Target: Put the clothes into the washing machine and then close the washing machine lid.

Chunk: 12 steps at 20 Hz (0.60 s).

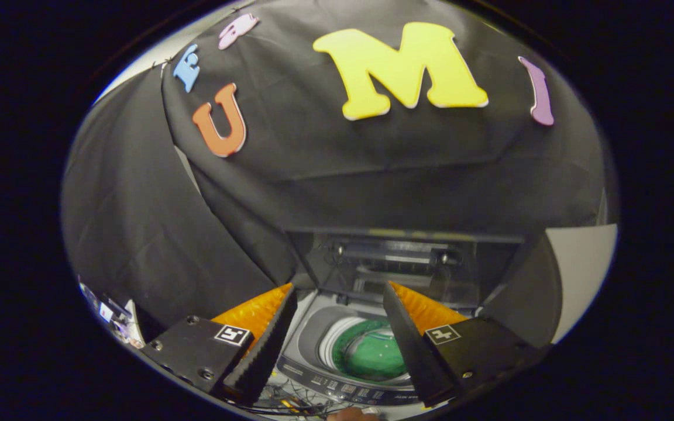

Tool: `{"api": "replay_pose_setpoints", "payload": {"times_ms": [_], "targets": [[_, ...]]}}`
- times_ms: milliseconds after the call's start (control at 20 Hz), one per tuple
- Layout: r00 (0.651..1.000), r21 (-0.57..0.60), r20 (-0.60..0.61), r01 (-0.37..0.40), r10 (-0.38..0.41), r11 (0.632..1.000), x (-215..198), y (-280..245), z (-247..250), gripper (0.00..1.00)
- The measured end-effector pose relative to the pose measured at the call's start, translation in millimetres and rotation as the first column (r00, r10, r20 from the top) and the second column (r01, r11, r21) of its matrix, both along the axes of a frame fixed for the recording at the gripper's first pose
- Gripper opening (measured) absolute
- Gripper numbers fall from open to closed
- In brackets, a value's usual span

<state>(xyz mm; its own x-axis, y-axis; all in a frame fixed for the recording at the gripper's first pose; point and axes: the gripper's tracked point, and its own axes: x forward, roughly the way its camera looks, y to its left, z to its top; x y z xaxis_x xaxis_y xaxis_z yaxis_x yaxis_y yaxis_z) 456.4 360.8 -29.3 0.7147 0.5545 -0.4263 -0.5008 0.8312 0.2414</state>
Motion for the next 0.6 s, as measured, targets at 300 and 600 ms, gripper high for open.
{"api": "replay_pose_setpoints", "payload": {"times_ms": [300, 600], "targets": [[0.995, 0.033, 0.086, 0.053, -0.056, 0.998, 34.7, -8.2, 58.2, 0.95], [0.991, 0.07, 0.066, 0.112, -0.116, 0.991, 86.9, 2.6, 60.7, 0.94]]}}
